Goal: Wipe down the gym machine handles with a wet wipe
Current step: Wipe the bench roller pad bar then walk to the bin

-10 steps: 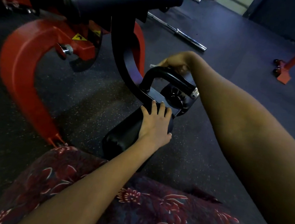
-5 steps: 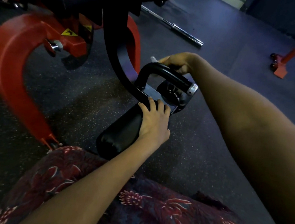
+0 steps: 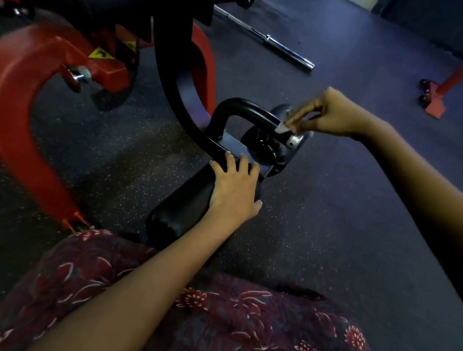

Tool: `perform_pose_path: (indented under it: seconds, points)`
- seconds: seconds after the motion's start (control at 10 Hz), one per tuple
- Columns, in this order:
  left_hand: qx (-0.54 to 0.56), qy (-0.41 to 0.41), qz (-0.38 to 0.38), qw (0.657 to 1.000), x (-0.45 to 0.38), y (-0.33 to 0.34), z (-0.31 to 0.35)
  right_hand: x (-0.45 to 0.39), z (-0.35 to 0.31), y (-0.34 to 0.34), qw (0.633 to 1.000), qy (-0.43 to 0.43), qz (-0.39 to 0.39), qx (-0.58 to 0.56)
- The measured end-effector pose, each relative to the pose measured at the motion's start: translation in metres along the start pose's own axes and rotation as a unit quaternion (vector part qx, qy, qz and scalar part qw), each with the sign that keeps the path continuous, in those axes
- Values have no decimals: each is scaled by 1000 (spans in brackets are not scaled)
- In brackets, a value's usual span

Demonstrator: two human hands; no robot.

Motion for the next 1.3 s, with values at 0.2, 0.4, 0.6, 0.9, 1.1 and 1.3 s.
perform_pose_path:
  seconds: [0.2,0.4,0.6,0.9,1.1,1.3]
  points:
    - [11,-4,-12,1000,-2,1,-2,11,-20,11,983,-107,128,75]
    - [13,-9,-11,1000,-3,-1,-3,48,-12,13,963,-116,215,111]
    - [11,-9,-2,1000,-2,-2,-2,80,19,21,924,13,378,-64]
    - [13,-11,-8,1000,-3,-1,-2,91,63,67,741,211,473,-427]
    - [9,-11,-5,1000,-3,-1,-2,94,50,54,748,178,516,-378]
    - [7,-14,-12,1000,-3,0,-1,98,45,60,757,165,516,-366]
Point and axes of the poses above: each hand's wrist, its own x-axis away from the middle knuckle, its own y-axis out of the palm, z = x × y, the point moved 9 cm from there along -x, towards the middle knuckle, and after that the axes turned 9 degrees about -x, right-handed, at the moved point
